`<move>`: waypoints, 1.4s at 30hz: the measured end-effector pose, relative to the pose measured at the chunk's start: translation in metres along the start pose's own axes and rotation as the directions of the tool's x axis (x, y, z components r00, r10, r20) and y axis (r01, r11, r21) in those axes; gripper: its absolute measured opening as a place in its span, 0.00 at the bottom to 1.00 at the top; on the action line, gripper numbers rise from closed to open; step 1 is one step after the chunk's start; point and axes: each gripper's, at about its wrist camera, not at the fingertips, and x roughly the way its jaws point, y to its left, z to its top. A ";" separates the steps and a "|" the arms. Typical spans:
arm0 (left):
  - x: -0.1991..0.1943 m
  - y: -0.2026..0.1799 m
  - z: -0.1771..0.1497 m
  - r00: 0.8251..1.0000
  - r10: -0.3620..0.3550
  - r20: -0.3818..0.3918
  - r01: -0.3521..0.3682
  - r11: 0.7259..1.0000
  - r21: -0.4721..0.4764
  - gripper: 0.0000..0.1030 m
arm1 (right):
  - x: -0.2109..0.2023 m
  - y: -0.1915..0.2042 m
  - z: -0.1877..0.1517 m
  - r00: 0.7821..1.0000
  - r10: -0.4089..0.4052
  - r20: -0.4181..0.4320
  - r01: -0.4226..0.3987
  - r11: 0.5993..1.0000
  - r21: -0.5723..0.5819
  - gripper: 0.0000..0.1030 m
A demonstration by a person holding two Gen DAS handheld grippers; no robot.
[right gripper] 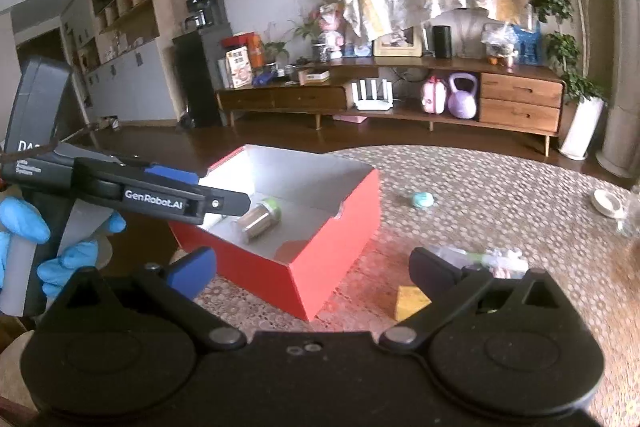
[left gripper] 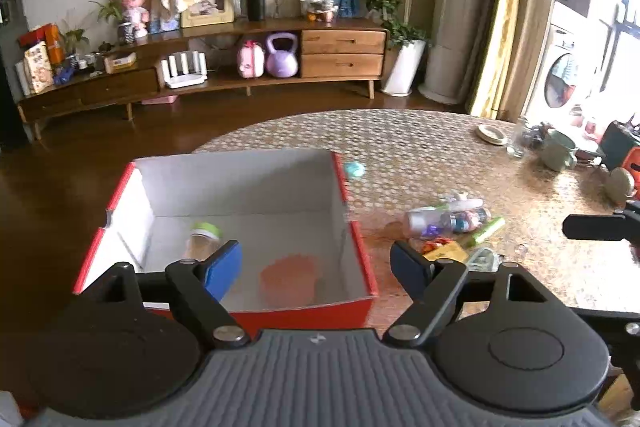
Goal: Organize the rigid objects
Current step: 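Move both tools back over the scattered items on the table, then grasp the yellow box with the left tool while the right tool grasps the pink binder clip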
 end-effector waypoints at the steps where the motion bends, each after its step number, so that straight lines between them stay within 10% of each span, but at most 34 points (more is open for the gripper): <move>1: 0.001 -0.004 0.000 1.000 -0.004 0.000 0.004 1.000 0.004 0.79 | -0.003 -0.003 -0.003 1.000 -0.008 0.000 0.008 1.000 0.006 1.00; 21: 0.066 -0.104 -0.027 0.990 -0.129 -0.058 0.135 0.986 0.101 0.79 | -0.002 -0.071 -0.060 0.983 -0.162 -0.092 0.159 0.987 -0.031 1.00; 42: 0.178 -0.149 -0.024 0.980 -0.017 -0.200 0.013 1.000 -0.024 0.79 | 0.050 -0.123 -0.096 0.957 -0.224 -0.185 0.235 0.971 0.040 0.97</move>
